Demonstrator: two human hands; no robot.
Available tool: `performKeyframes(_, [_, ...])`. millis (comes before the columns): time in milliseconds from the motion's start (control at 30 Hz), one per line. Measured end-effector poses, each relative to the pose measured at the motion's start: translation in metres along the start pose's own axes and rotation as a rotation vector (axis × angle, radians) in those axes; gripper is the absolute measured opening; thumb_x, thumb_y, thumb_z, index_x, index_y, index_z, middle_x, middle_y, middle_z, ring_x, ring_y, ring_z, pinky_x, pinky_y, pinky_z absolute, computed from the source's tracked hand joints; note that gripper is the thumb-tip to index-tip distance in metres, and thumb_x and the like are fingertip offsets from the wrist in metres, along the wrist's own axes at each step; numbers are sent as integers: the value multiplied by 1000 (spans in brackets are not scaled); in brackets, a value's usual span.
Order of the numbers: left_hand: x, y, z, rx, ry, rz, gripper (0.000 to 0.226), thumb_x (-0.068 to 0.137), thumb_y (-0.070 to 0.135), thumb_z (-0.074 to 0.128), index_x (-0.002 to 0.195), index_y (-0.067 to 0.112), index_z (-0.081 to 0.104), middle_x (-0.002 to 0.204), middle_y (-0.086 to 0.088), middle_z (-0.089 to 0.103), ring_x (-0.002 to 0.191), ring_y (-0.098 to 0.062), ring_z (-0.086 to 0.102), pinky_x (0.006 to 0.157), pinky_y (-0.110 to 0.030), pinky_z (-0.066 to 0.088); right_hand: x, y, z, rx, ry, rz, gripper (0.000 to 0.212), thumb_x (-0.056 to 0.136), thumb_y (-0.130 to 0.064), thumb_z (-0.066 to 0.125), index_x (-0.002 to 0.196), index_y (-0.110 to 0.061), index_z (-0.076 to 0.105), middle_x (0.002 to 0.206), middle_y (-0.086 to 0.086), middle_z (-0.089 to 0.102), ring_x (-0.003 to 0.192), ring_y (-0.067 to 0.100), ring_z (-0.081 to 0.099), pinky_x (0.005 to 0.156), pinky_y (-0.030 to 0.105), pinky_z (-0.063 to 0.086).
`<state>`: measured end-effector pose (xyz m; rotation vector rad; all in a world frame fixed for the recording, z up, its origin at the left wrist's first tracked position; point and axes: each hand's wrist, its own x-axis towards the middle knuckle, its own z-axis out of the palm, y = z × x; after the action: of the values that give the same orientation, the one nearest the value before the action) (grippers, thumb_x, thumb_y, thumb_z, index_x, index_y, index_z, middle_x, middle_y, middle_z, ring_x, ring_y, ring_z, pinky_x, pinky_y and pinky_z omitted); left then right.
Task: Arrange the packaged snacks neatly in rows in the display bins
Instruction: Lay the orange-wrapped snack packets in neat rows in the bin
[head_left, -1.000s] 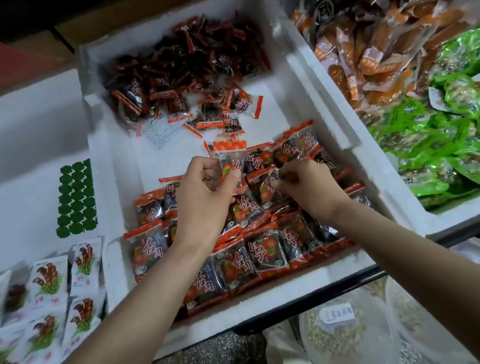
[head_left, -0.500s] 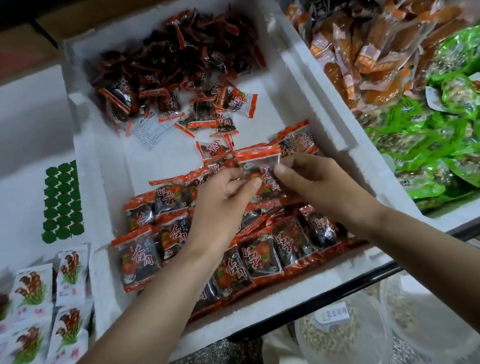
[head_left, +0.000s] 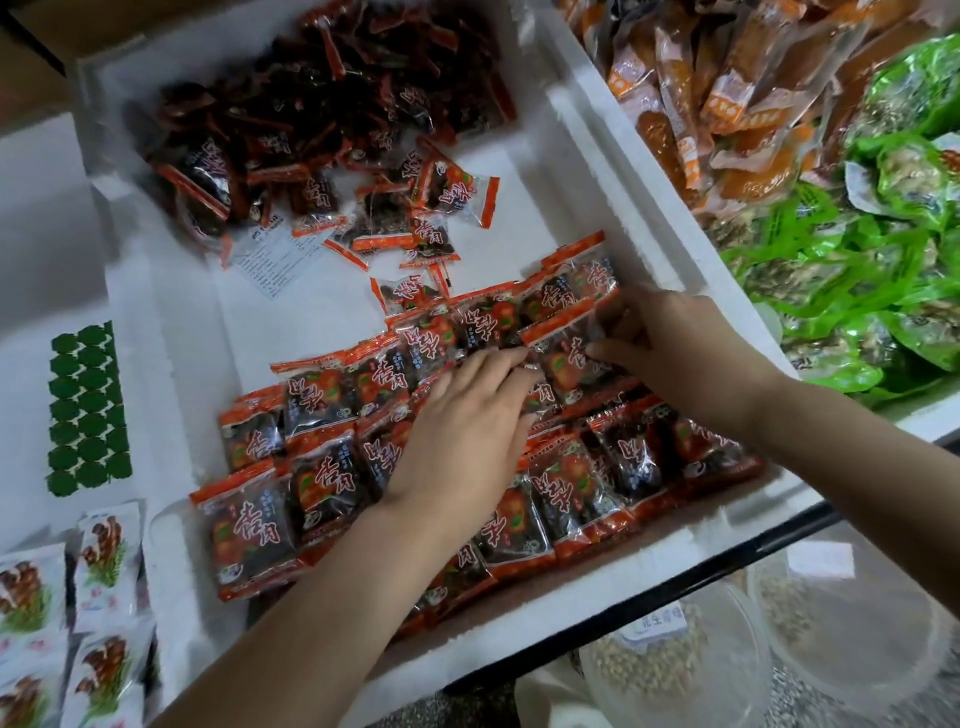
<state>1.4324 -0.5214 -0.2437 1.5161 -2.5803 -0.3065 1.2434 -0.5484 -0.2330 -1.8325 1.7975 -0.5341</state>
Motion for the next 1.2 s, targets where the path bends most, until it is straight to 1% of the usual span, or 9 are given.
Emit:
performKeyframes(100, [-1,-2,1,-15,27,8,30,88,15,63,117,10,62,127,-6,57,121,-24,52,105,-31,25,-5,-2,1,-32,-10,-69,61,84,-30,67,136,-21,37,121,8,59,110,27,55,90,32,40])
performKeyframes(167, [-2,-3,1,-28,40,9,27,88,15,61,115,10,62,125,-6,58,118,-23,53,104,-31,30,-8,-4,2,-103,-60,-105,66,84,-36,66,141,-29,33,127,8,51,115,27,50,94,33,38])
performKeyframes(500, [-7,-8,7,-16,35,43,24,90,19,52,110,13,63,124,-4,57,117,-20,53,102,-33,38,-12,-5,-1,-262,-145,-122,56,87,-31,64,137,-27,41,120,8,46,113,29,50,98,39,41])
performKeyframes(600, [-8,-9,7,-22,13,40,25,90,21,49,110,13,62,124,-4,56,117,-20,53,101,-33,40,-17,-1,-1,-317,-120,-172,55,85,-37,64,136,-28,43,119,5,43,115,25,46,93,34,42])
performKeyframes(700, [-8,-10,5,-64,4,34,26,93,24,44,111,15,59,125,-2,53,118,-16,47,102,-32,39,-14,-2,-4,-334,-77,-199,53,83,-43,64,131,-24,48,116,4,45,108,24,49,76,27,38])
performKeyframes(800, [-4,-15,-6,-104,42,15,29,94,26,41,115,15,58,123,-1,52,116,-13,44,101,-27,33,0,-11,-7,-216,-5,-246,46,86,-35,63,126,-16,52,117,7,48,105,25,53,82,31,42])
performKeyframes(933, [21,-39,-26,-180,90,-167,42,94,33,36,129,15,48,132,1,43,122,-12,40,105,-22,24,42,-30,3,-80,45,-284,37,92,-27,57,127,-15,50,122,5,50,110,19,51,93,28,39])
performKeyframes(1033, [47,-67,-30,-243,160,-316,38,97,27,45,132,12,45,131,-4,41,121,-18,41,106,-32,32,86,-42,23,-1,13,-227,38,93,-22,55,129,-12,48,127,8,50,113,22,52,95,30,42])
performKeyframes(1200, [81,-108,-21,-272,49,-588,49,95,31,53,135,7,40,132,-17,38,125,-30,36,104,-38,31,140,-55,59,110,-97,6,38,92,-20,55,127,-6,49,124,14,57,112,28,54,89,28,41])
